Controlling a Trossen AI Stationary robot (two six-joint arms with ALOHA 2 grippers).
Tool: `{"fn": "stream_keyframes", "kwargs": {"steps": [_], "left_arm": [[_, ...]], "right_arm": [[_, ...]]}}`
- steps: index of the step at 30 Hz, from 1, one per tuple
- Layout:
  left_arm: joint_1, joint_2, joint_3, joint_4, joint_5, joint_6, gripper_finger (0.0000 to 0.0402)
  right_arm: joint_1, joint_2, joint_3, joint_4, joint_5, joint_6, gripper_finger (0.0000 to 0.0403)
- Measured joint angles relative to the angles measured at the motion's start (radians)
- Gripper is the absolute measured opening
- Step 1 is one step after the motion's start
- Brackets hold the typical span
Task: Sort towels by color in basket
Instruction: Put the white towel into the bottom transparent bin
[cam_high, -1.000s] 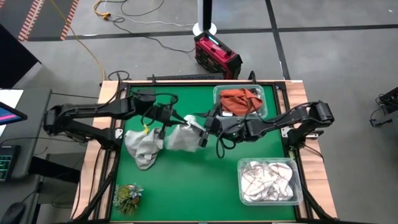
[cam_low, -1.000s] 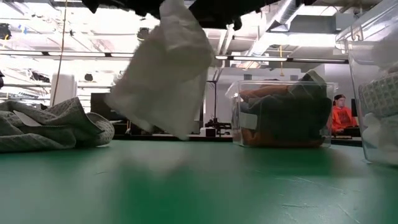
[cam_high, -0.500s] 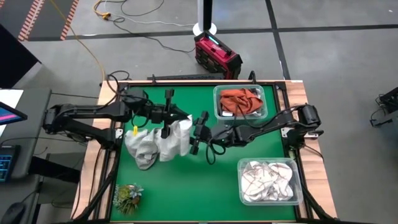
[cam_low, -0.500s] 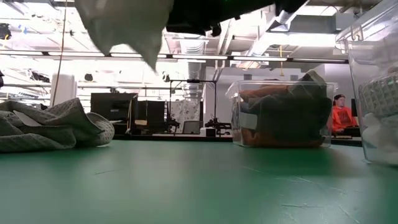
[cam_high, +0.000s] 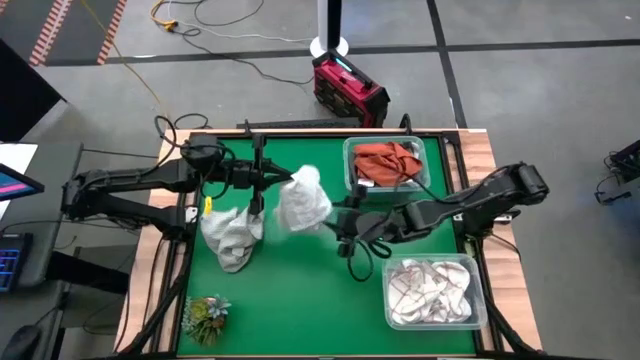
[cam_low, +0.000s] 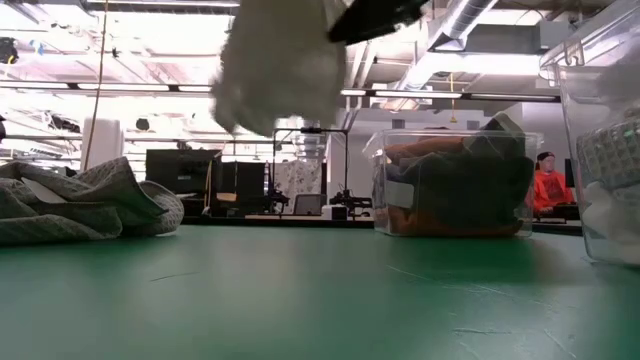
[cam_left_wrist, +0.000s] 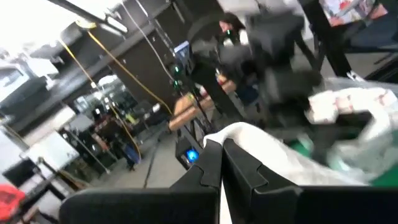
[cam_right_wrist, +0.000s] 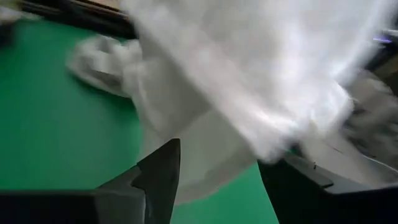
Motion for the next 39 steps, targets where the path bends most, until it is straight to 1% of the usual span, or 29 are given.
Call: {"fn": "stream_keyframes", "kwargs": {"steps": [2, 3, 6, 9, 13, 17, 19, 25, 28, 30, 34, 37, 39], "left_arm": [[0.004, 0.0, 0.0, -0.03, -0.001, -0.003, 0.0], [0.006, 0.002, 0.0, -0.044, -0.001, -0.001, 0.0], [0.007, 0.021, 0.0, -0.057, -0.001, -0.002, 0.0], [0.007, 0.05, 0.0, -0.068, -0.005, -0.005, 0.0], [0.0, 0.09, 0.0, -0.068, -0.006, -0.026, 0.0], [-0.015, 0.099, 0.0, -0.075, -0.005, -0.045, 0.0], [-0.024, 0.097, 0.0, -0.075, -0.005, -0.045, 0.0], [-0.04, 0.098, 0.0, -0.097, -0.005, -0.038, 0.0], [-0.047, 0.109, 0.0, -0.099, -0.005, -0.03, 0.0], [-0.05, 0.11, 0.0, -0.089, -0.005, -0.022, 0.0], [-0.061, 0.114, 0.0, 0.012, 0.005, 0.009, 0.0], [-0.067, 0.115, 0.0, 0.105, 0.021, -0.01, 0.0], [-0.067, 0.112, 0.0, 0.169, 0.023, -0.033, 0.0]], "right_arm": [[0.027, -0.037, 0.0, -0.009, 0.088, 0.014, 0.0244], [0.038, -0.052, 0.0, 0.005, 0.102, 0.013, 0.0244], [0.058, -0.067, 0.0, 0.088, 0.099, -0.031, 0.0244], [0.064, -0.048, 0.0, 0.159, 0.094, -0.099, 0.0245], [0.036, 0.003, 0.0, 0.234, 0.092, -0.173, 0.0245], [-0.002, 0.041, 0.0, 0.276, 0.09, -0.176, 0.0245], [-0.022, 0.051, 0.0, 0.296, 0.056, -0.169, 0.0245], [-0.074, 0.061, 0.0, 0.399, -0.091, -0.125, 0.0245], [-0.1, 0.064, 0.0, 0.426, -0.149, -0.049, 0.0245], [-0.123, 0.089, 0.0, 0.452, -0.196, -0.006, 0.0245], [-0.143, 0.16, 0.0, 0.557, -0.206, -0.025, 0.0245], [-0.153, 0.206, 0.0, 0.641, -0.207, -0.066, 0.0245], [-0.152, 0.224, 0.0, 0.667, -0.208, -0.068, 0.0241]]}}
